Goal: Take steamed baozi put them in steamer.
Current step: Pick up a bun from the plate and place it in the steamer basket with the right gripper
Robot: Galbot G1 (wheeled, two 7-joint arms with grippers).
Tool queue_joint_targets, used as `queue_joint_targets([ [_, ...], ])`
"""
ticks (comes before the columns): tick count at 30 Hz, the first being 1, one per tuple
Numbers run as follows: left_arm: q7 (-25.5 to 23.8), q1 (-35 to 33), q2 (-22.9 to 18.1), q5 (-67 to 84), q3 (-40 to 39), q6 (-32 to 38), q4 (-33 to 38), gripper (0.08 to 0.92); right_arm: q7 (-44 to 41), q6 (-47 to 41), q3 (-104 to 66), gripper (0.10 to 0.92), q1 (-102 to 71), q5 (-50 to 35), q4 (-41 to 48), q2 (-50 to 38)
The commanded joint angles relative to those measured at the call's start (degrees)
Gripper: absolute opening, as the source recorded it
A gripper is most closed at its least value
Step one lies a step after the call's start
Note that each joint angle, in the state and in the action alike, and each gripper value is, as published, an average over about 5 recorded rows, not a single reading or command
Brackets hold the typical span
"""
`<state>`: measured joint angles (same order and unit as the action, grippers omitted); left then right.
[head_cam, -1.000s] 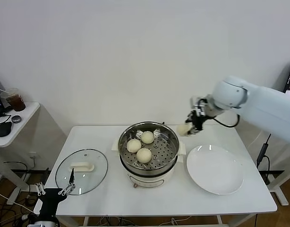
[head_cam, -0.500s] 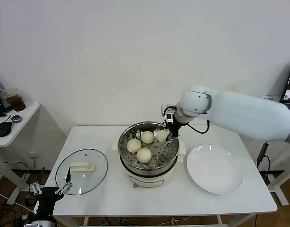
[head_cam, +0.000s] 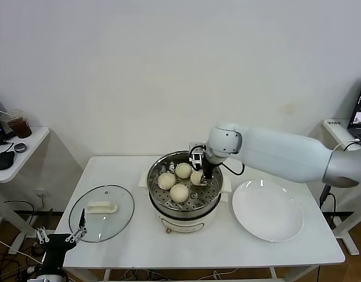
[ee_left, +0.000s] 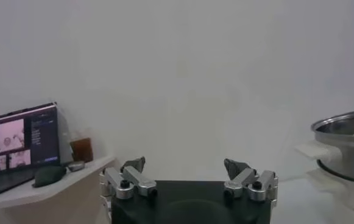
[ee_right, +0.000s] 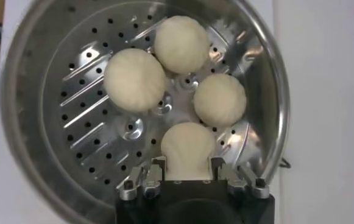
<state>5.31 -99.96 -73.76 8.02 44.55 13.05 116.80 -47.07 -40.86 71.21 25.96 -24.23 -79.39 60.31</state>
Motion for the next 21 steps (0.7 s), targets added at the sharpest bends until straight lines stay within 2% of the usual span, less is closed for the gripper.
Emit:
queue_joint_targets([
  [1, 0.0, 0.0, 0.0, 0.0, 0.1, 0.0, 0.0, 0.823, 0.7, -0.7, -0.5, 0.458, -2.6, 1.7, 2.2, 2.2],
  [9, 0.0, -0.1, -0.3, -0.2, -0.1, 0.0, 0.1, 0.823, 0.8, -0.4, -1.6, 0.477, -3.2, 1.6, 2.2, 2.0],
  [15, 0.0, -0.2, -0.2, -0.1, 0.1, 0.0, 0.2, 0.823, 0.7, -0.3, -2.2, 0.629, -2.1, 1.5, 0.2, 0.1],
  [21, -0.1, 0.1, -0.2, -0.1, -0.1, 0.0, -0.1, 0.823, 0.1, -0.7, -3.7, 0.788, 1.3, 0.1, -6.5, -6.3],
])
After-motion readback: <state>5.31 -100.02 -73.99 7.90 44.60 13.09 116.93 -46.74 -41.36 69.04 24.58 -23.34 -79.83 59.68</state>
